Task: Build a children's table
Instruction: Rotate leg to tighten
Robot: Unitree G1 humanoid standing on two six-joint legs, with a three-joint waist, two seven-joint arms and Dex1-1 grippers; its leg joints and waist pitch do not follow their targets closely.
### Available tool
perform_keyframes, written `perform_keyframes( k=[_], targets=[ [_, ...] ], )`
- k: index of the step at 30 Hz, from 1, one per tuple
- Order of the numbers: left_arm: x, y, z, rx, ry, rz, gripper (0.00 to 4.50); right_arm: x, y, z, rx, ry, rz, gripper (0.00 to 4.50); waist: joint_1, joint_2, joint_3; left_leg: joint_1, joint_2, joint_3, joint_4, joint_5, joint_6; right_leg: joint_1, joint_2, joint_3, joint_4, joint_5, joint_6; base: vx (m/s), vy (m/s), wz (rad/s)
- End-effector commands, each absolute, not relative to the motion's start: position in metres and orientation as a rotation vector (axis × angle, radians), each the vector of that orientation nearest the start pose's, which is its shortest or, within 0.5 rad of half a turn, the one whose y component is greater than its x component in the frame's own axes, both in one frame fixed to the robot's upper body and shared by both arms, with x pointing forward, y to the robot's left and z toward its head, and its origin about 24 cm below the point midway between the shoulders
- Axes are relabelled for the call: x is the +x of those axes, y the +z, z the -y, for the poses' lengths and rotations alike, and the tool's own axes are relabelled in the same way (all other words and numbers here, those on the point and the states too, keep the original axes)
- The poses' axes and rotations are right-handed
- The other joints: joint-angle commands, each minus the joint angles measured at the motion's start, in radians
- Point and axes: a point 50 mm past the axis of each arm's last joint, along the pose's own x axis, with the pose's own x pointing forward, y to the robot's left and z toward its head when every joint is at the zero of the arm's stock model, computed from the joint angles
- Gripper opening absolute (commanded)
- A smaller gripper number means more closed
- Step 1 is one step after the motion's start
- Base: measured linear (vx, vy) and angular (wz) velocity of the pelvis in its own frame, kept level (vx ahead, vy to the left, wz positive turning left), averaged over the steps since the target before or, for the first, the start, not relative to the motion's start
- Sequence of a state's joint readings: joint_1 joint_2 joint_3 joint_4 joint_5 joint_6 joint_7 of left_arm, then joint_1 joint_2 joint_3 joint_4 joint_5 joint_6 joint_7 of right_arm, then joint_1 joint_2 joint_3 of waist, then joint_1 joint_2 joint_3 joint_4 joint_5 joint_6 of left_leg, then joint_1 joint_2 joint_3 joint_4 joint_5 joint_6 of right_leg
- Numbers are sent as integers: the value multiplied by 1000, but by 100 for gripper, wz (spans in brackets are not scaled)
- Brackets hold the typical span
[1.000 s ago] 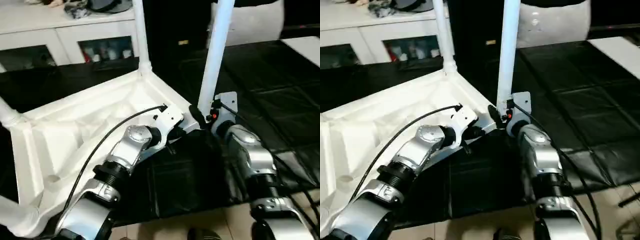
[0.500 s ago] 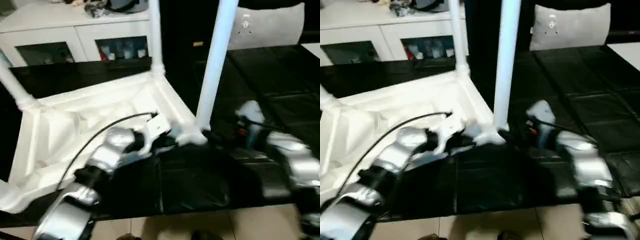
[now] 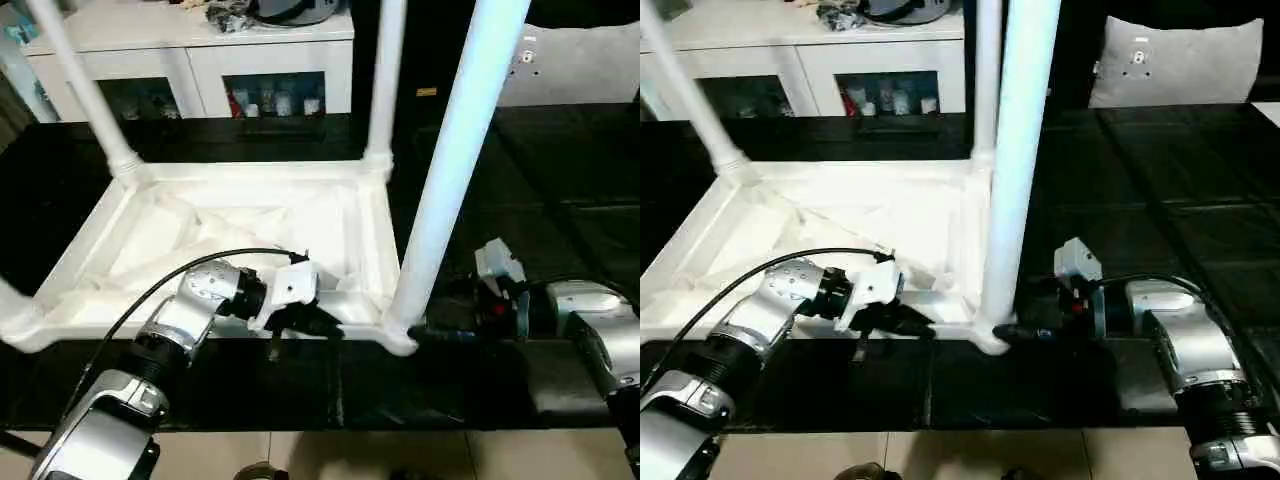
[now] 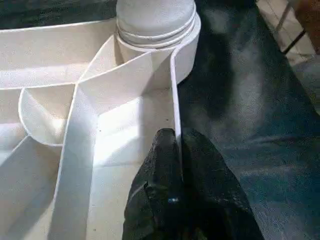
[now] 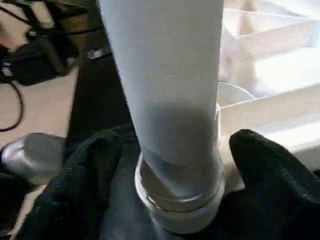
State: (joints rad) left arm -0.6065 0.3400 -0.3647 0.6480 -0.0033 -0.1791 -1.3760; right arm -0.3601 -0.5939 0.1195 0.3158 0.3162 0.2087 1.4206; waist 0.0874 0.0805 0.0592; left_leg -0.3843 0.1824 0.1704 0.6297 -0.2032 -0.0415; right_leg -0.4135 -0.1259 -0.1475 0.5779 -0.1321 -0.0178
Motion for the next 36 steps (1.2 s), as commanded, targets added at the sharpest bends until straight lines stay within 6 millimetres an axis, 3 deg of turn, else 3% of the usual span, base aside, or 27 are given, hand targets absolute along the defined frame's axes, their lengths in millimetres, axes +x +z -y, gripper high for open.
perform_keyframes(
  k=[1,15,19,22,25,26,28,29,31,32,33,34,35,36],
  targets=[
    [302,60,-102,579,-1722,-264,0,278,81,194,-120,1438,-338,343,-1,-28,-85,12,52,-10,-81,-190,102,61,-44,57,-62,-346,-179,0,0,0],
    [305,60,-106,564,-1726,-266,0,273,79,185,-33,1505,-374,220,12,-33,-85,12,52,-10,-81,-183,81,62,-45,57,-63,-366,-165,0,0,0],
    [305,61,-105,533,-1712,-269,0,272,77,182,-11,1488,-359,212,13,-33,-84,11,53,-10,-83,-186,78,62,-46,57,-64,-376,-161,0,0,0],
    [306,61,-102,492,-1669,-282,0,274,69,172,33,1367,-355,207,9,-27,-81,12,52,-12,-86,-196,64,61,-45,57,-68,-399,-151,0,0,0],
    [309,61,-97,464,-1605,-287,0,281,60,164,39,1227,-382,207,-6,-25,-75,16,46,-13,-89,-247,34,58,-43,49,-79,-477,-126,0,0,0],
    [311,62,-91,430,-1544,-289,0,291,56,158,43,1079,-375,207,-17,-15,-68,19,42,-17,-89,-292,18,58,-44,42,-90,-558,-92,0,0,0],
    [314,64,-80,396,-1480,-286,0,303,54,147,73,912,-363,207,-44,-24,-59,28,35,-22,-87,-370,-7,55,-41,25,-112,-653,-49,0,0,0],
    [315,65,-74,383,-1450,-281,0,308,53,142,80,840,-365,206,-66,-20,-56,32,30,-28,-81,-413,-24,54,-40,5,-124,-700,-18,0,0,0],
    [317,67,-65,363,-1402,-282,0,313,51,135,77,754,-370,205,-89,-14,-55,34,30,-35,-79,-454,-30,60,-38,-14,-134,-722,13,0,0,0],
    [318,67,-61,355,-1376,-286,0,316,50,132,73,721,-372,205,-118,1,-56,28,47,-47,-92,-510,-29,79,-38,-27,-134,-668,21,0,0,0],
    [320,68,-56,334,-1335,-285,0,320,50,129,86,673,-371,204,-129,4,-53,27,57,-53,-101,-551,-29,84,-38,-28,-129,-642,20,0,0,0],
    [322,68,-51,316,-1297,-284,0,323,49,126,94,631,-371,204,-140,8,-51,19,74,-67,-122,-624,-36,98,-35,-17,-100,-571,5,0,0,0],
    [323,69,-49,310,-1284,-284,0,324,49,125,96,616,-371,204,-153,2,-48,20,80,-70,-139,-689,-46,98,-32,-3,-80,-523,-17,0,0,0],
    [326,71,-40,286,-1211,-269,0,329,48,121,93,558,-366,204,-156,-6,-48,26,71,-67,-133,-696,-49,91,-34,0,-86,-543,-19,0,0,0]
  ],
)
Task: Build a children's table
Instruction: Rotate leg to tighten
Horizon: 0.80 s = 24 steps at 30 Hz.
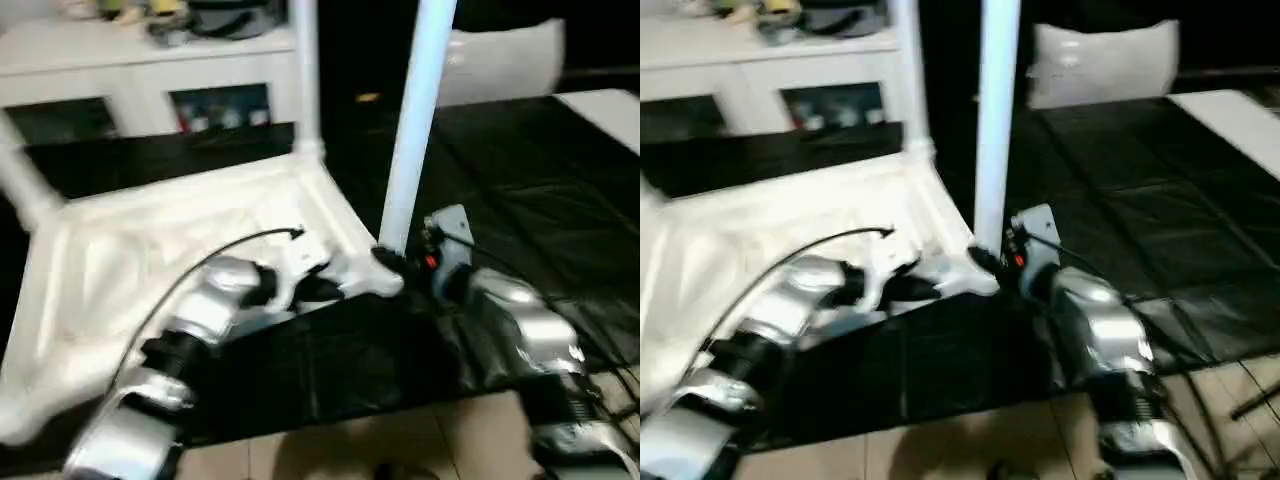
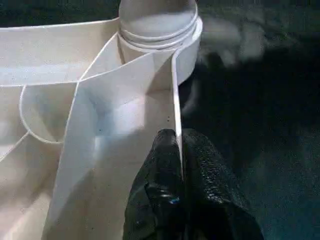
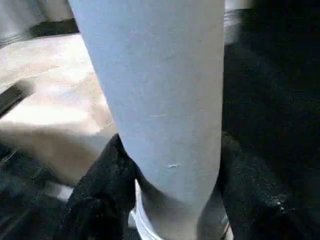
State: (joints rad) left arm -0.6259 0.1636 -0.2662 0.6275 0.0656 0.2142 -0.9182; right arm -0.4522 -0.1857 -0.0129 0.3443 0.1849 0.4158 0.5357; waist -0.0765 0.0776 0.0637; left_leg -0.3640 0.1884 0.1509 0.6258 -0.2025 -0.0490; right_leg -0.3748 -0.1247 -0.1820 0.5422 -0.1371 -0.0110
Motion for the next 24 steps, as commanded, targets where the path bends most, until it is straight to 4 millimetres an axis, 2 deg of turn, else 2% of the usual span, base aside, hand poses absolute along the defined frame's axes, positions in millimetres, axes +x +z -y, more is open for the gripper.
perform_keyframes(
  k=[1,2,3,4,5,6,7,8,9,10,11,12,13,14,15,17,19,20,22,24],
  targets=[
    [329,73,-34,271,-1156,-254,0,332,48,119,88,519,-358,204,-9,-17,-52,32,27,-30,-88,-641,-40,20,-48,19,-100,-679,-16,0,0,0],
    [332,75,-28,260,-1093,-234,0,335,47,116,97,478,-347,204,-20,-25,-53,38,-5,-15,-43,-521,-23,10,-56,-21,-141,-801,30,0,0,0],
    [333,76,-25,256,-1068,-226,0,336,47,115,106,462,-343,204,-25,-20,-54,33,-8,-13,-32,-484,-15,15,-58,-39,-152,-820,53,0,0,0],
    [333,77,-24,269,-1062,-217,0,337,48,114,115,454,-337,237,-33,-3,-58,25,13,-25,-46,-489,-3,41,-55,-56,-153,-768,77,0,0,0],
    [332,78,-22,281,-1074,-210,0,338,50,114,126,447,-318,257,-39,9,-54,-25,67,-62,-103,-583,2,87,-48,-15,-59,-596,56,0,0,0],
    [331,78,-22,288,-1080,-207,0,339,51,114,138,438,-307,271,-25,17,-53,-34,96,-75,-139,-654,-1,100,-41,18,2,-500,34,0,0,0],
    [331,78,-22,292,-1084,-206,0,340,52,114,144,433,-299,273,-9,17,-54,-19,110,-78,-158,-696,-12,89,-38,56,36,-392,-2,0,0,0],
    [330,78,-23,298,-1086,-209,0,340,53,114,151,427,-288,281,-18,-43,-54,29,0,-28,-77,-583,-30,10,-53,45,-89,-661,-31,82,-42,18],
    [331,78,-25,307,-1088,-209,0,340,55,116,143,429,-276,290,-6,-48,-59,33,-31,-10,-39,-465,-12,0,-59,38,-104,-773,-9,92,-35,6],
    [331,78,-27,309,-1084,-210,0,340,56,117,137,435,-266,299,8,-44,-71,-11,-24,-12,-38,-291,33,38,-86,57,-91,-787,-1,92,-35,6],
    [331,77,-30,315,-1080,-211,0,339,57,120,122,449,-246,306,23,-23,-83,-36,-7,-19,-55,-199,55,49,-72,56,-78,-685,-8,57,-43,-7],
    [332,76,-32,322,-1080,-209,0,338,59,123,112,459,-232,313,26,-22,-88,-43,3,-25,-60,-158,64,49,-65,61,-64,-580,-31,55,-34,0],
    [331,75,-35,325,-1081,-212,0,337,60,127,98,475,-218,322,33,-17,-97,-42,16,-32,-61,-85,90,43,-48,64,-39,-367,-97,55,-34,0],
    [331,74,-38,333,-1090,-211,0,335,61,132,81,488,-205,333,34,-17,-94,-43,22,-33,-62,-70,126,41,-41,65,-26,-242,-155,51,-8,6],
    [331,74,-38,335,-1092,-211,0,335,62,133,78,490,-203,342,40,-13,-98,-41,22,-30,-60,-58,154,46,-43,66,-17,-174,-192,57,14,3],
    [330,73,-45,352,-1123,-208,0,329,63,146,56,546,-195,351,48,-13,-98,-38,24,-28,-59,-40,181,47,-43,66,-12,-128,-220,29,7,1],
    [329,72,-48,359,-1136,-206,0,327,64,151,46,571,-193,377,56,-11,-97,-35,24,-26,-59,-45,192,49,-42,66,-14,-130,-220,0,0,0],
    [329,70,-54,361,-1143,-223,0,321,65,160,32,638,-199,385,70,-11,-95,-32,28,-23,-61,-55,195,49,-43,68,-16,-144,-219,0,0,0],
    [328,68,-60,377,-1172,-225,0,316,67,171,-2,691,-204,390,81,-12,-93,-29,31,-21,-64,-80,185,48,-43,70,-18,-177,-213,0,0,0],
    [326,67,-67,402,-1218,-224,0,310,70,184,-56,761,-210,419,96,-16,-89,-27,31,-19,-68,-119,159,49,-46,72,-24,-238,-195,0,0,0]
  ],
)
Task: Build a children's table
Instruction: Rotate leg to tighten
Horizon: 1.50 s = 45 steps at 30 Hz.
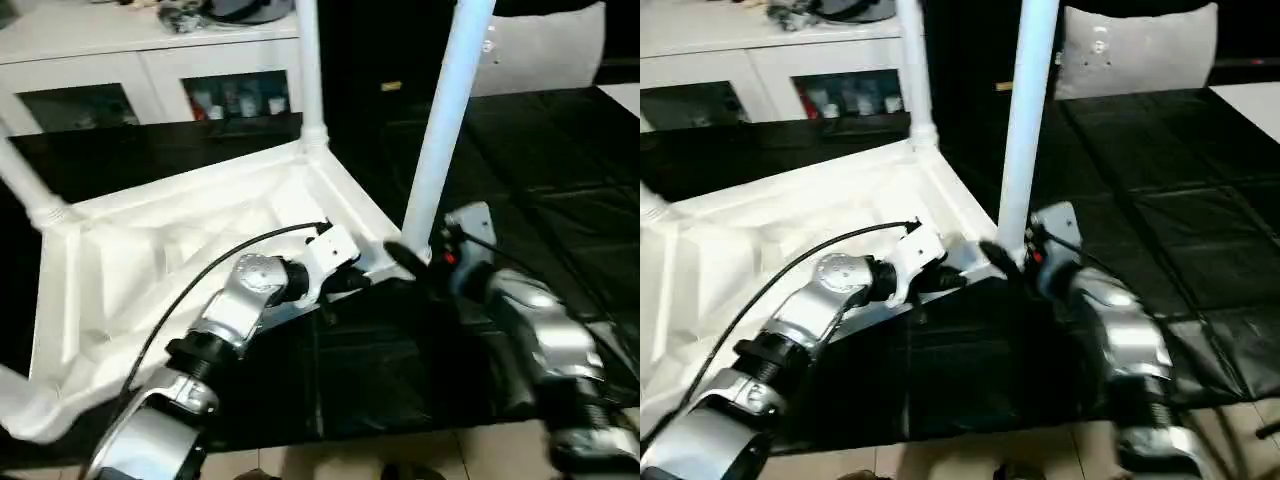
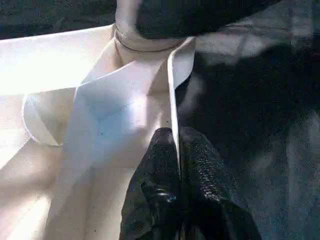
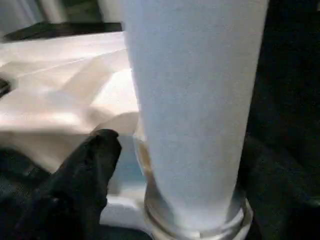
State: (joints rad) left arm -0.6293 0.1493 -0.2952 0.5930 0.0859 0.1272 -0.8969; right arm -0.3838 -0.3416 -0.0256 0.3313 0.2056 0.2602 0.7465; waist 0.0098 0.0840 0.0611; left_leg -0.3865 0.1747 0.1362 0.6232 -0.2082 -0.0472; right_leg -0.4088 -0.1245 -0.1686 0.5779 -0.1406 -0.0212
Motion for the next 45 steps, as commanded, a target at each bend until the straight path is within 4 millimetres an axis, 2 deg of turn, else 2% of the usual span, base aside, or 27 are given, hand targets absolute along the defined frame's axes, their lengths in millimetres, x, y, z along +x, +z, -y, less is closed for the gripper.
perform_keyframes(
  k=[1,2,4,5,7,8,10,11,12,17,19,20,21,24,25,26,28,32,36,37,38,41,43,44,45],
  targets=[
    [326,67,-68,407,-1228,-222,0,309,70,186,-64,772,-211,428,9,-23,-87,-4,45,-4,-65,-113,157,83,-46,58,-60,-234,-185,0,0,0],
    [325,66,-72,412,-1257,-229,0,307,72,191,-80,797,-214,428,14,-22,-86,0,46,-2,-68,-133,141,78,-45,61,-63,-266,-177,0,0,0],
    [323,65,-77,432,-1314,-235,0,301,76,196,-106,873,-218,428,22,-25,-83,2,46,2,-69,-159,133,78,-44,62,-68,-301,-168,0,0,0],
    [320,64,-83,455,-1367,-243,0,295,79,200,-123,956,-222,428,24,-25,-83,3,47,3,-70,-161,130,77,-45,63,-69,-308,-164,0,0,0],
    [319,63,-86,483,-1399,-249,0,292,81,201,-127,1011,-226,428,34,-24,-83,6,49,3,-72,-168,130,74,-43,64,-67,-311,-163,0,0,0],
    [317,62,-92,526,-1450,-254,0,288,83,203,-162,1077,-229,428,36,-27,-83,4,49,3,-72,-172,132,74,-45,64,-67,-313,-164,0,0,0],
    [316,62,-97,554,-1498,-254,0,285,82,204,-178,1143,-256,428,41,-24,-84,9,51,6,-72,-178,129,69,-43,66,-67,-317,-168,0,0,0],
    [315,62,-98,564,-1517,-255,0,284,82,204,-176,1170,-265,401,42,-30,-84,8,53,6,-73,-173,128,70,-44,68,-66,-310,-169,0,0,0],
    [314,62,-101,578,-1551,-254,0,282,82,202,-160,1216,-277,401,52,-26,-85,11,56,8,-73,-160,127,67,-44,71,-61,-290,-182,0,0,0],
    [310,61,-104,598,-1617,-258,0,279,82,198,-103,1310,-305,360,66,-28,-90,11,58,11,-72,-132,138,68,-44,76,-51,-242,-204,0,0,0],
    [307,61,-106,601,-1659,-260,0,276,82,194,-77,1371,-329,342,72,-27,-90,11,58,12,-70,-122,140,67,-45,77,-50,-242,-204,0,0,0],
    [305,61,-107,603,-1679,-259,0,275,82,192,-71,1401,-340,342,82,-35,-90,11,59,13,-70,-109,141,65,-48,78,-49,-256,-202,0,0,0],
    [305,61,-108,604,-1688,-261,0,274,82,191,-69,1413,-346,323,84,-33,-90,12,60,14,-70,-108,138,63,-48,79,-49,-261,-200,0,0,0],
    [304,60,-109,612,-1703,-267,0,273,81,189,-72,1449,-371,303,89,-35,-88,13,61,14,-73,-119,118,63,-47,80,-51,-274,-195,0,0,0],
    [304,60,-110,614,-1706,-268,0,273,81,189,-72,1457,-378,292,90,-39,-88,12,60,15,-73,-122,115,64,-47,80,-52,-280,-193,0,0,0],
    [304,60,-110,617,-1709,-266,0,273,80,188,-70,1467,-384,281,93,-37,-88,13,60,15,-73,-124,107,63,-49,80,-52,-290,-188,0,0,0],
    [304,60,-111,618,-1714,-264,0,273,81,187,-66,1479,-389,273,96,-38,-88,13,60,15,-73,-118,103,64,-49,81,-52,-291,-184,0,0,0],
    [304,60,-112,615,-1715,-265,0,274,80,185,-65,1489,-391,227,99,-39,-88,14,59,15,-74,-125,96,63,-49,81,-53,-299,-181,0,0,0],
    [305,61,-112,588,-1699,-267,0,276,76,180,-37,1491,-385,210,98,-39,-87,13,58,15,-74,-134,88,64,-49,80,-55,-318,-175,0,0,0],
    [305,62,-112,576,-1696,-265,0,276,75,179,-26,1485,-379,208,98,-35,-86,12,58,15,-75,-142,85,64,-49,79,-56,-329,-173,0,0,0],
    [306,62,-111,560,-1689,-265,0,276,73,178,-8,1480,-377,204,96,-38,-85,12,57,16,-76,-148,80,66,-48,78,-57,-342,-168,0,0,0],
    [307,64,-109,521,-1662,-261,0,275,70,174,24,1456,-374,204,94,-37,-82,13,57,17,-78,-160,72,66,-49,77,-64,-378,-156,0,0,0],
    [310,65,-105,486,-1599,-267,0,275,65,171,55,1390,-369,202,91,-34,-80,18,57,16,-81,-181,58,65,-49,77,-68,-414,-143,0,0,0],
    [312,66,-101,453,-1549,-271,0,280,57,168,45,1287,-386,202,87,-34,-76,21,56,17,-82,-199,50,61,-46,75,-74,-436,-138,0,0,0],
    [314,67,-97,431,-1510,-272,0,285,49,165,12,1193,-414,202,81,-28,-75,23,52,15,-83,-222,32,61,-47,71,-76,-468,-129,0,0,0]
  ],
)
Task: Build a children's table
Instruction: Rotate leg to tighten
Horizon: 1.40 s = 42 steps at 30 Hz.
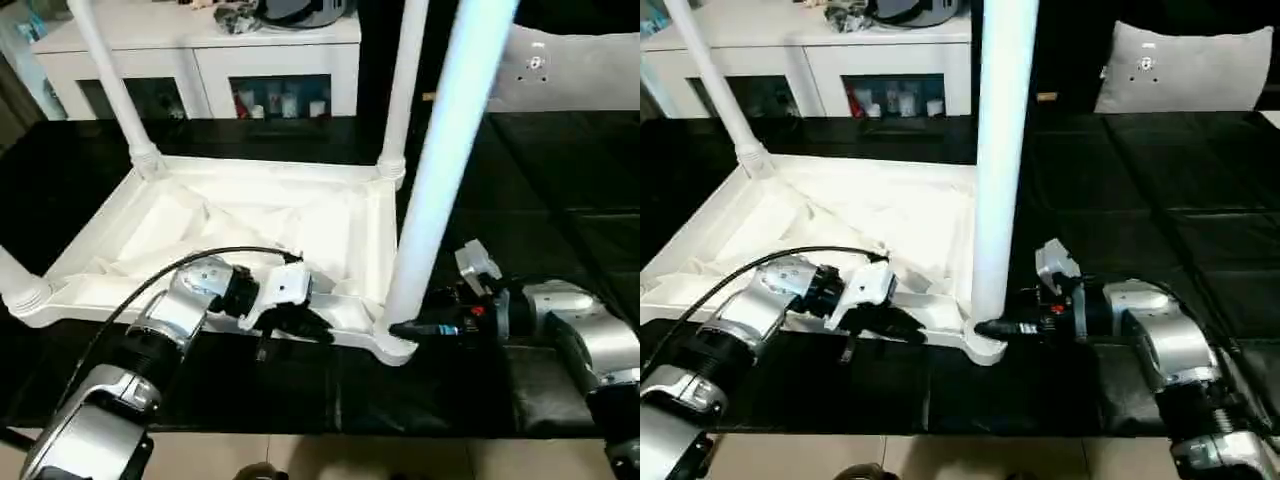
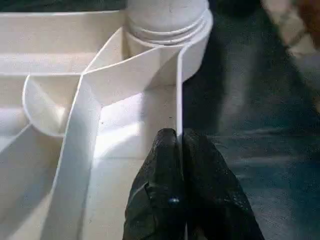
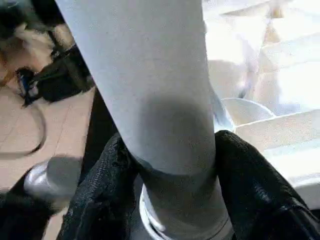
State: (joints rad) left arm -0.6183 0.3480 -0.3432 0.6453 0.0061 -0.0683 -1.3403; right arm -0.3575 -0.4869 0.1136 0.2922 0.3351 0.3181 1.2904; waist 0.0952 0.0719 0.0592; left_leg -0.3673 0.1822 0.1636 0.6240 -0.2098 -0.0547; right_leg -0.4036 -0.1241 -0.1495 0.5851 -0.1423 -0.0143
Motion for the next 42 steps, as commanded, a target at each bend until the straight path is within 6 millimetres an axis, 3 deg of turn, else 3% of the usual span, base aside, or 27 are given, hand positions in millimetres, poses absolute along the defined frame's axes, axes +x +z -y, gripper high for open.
perform_keyframes(
  k=[1,4,5,7,9,11,13,16,17,18,20,22,26,29,36,37,42],
  targets=[
    [315,68,-93,424,-1483,-280,0,290,46,163,6,1121,-417,201,-10,-19,-72,4,43,-12,-85,-230,30,56,-47,50,-88,-486,-126,0,0,0],
    [316,69,-80,400,-1412,-294,0,299,40,158,-5,938,-424,200,-45,-17,-69,4,39,-19,-87,-283,4,60,-45,38,-99,-559,-82,0,0,0],
    [317,70,-70,375,-1371,-289,0,304,40,151,14,855,-416,198,-58,-13,-67,3,37,-21,-86,-290,4,61,-43,35,-101,-553,-81,0,0,0],
    [320,71,-55,324,-1294,-285,0,311,41,139,48,722,-404,197,-76,-16,-69,-1,32,-22,-83,-296,7,62,-43,30,-108,-559,-73,0,0,0],
    [322,71,-52,309,-1271,-287,0,314,41,137,55,687,-401,197,-92,-18,-70,2,25,-19,-78,-299,27,58,-41,28,-115,-567,-71,0,0,0],
    [330,73,-39,270,-1149,-267,0,326,43,127,81,560,-377,196,-96,-13,-70,3,24,-17,-76,-296,39,54,-40,28,-116,-567,-71,0,0,0],
    [332,74,-35,262,-1107,-263,0,330,43,123,85,519,-370,196,-100,-16,-73,7,18,-16,-70,-297,38,52,-38,20,-124,-579,-64,0,0,0],
    [337,77,-29,270,-1028,-248,0,339,47,117,99,442,-330,196,-109,-13,-74,-2,26,-21,-77,-295,44,55,-37,22,-115,-528,-74,0,0,0],
    [337,78,-28,273,-1018,-242,0,340,48,116,111,440,-319,196,-106,-13,-77,0,27,-21,-78,-288,50,56,-39,28,-111,-492,-86,0,0,0],
    [338,79,-28,275,-1007,-237,0,341,49,115,125,436,-310,231,-107,-13,-78,-9,29,-23,-80,-269,61,62,-39,33,-103,-447,-102,0,0,0],
    [337,79,-28,283,-1008,-233,0,340,52,115,129,433,-294,252,-104,-18,-82,-12,32,-21,-80,-234,76,64,-40,39,-92,-386,-128,0,0,0],
    [336,79,-31,290,-1006,-233,0,339,56,119,122,424,-262,272,-98,-15,-85,-15,33,-20,-77,-181,91,66,-43,44,-82,-320,-158,0,0,0],
    [336,77,-35,292,-1004,-238,0,338,59,128,99,422,-228,300,-85,-13,-87,-13,34,-15,-74,-121,115,69,-42,48,-71,-250,-189,0,0,0],
    [336,73,-42,312,-1016,-238,0,334,65,143,51,452,-198,327,-80,-9,-85,-10,34,-13,-75,-134,115,69,-40,49,-72,-247,-194,0,0,0],
    [332,66,-62,365,-1115,-237,0,319,77,173,-19,661,-175,385,-67,-13,-84,-13,37,-14,-75,-147,135,74,-40,51,-72,-255,-183,0,0,0],
    [330,64,-66,380,-1155,-241,0,314,79,180,-48,726,-188,400,-63,-17,-84,-10,35,-11,-74,-154,135,72,-40,51,-75,-274,-180,0,0,0],
    [318,61,-84,467,-1364,-255,0,298,86,199,-134,973,-249,414,-49,-12,-81,-3,43,-12,-78,-183,122,64,-40,52,-78,-318,-176,0,0,0]
  ],
)
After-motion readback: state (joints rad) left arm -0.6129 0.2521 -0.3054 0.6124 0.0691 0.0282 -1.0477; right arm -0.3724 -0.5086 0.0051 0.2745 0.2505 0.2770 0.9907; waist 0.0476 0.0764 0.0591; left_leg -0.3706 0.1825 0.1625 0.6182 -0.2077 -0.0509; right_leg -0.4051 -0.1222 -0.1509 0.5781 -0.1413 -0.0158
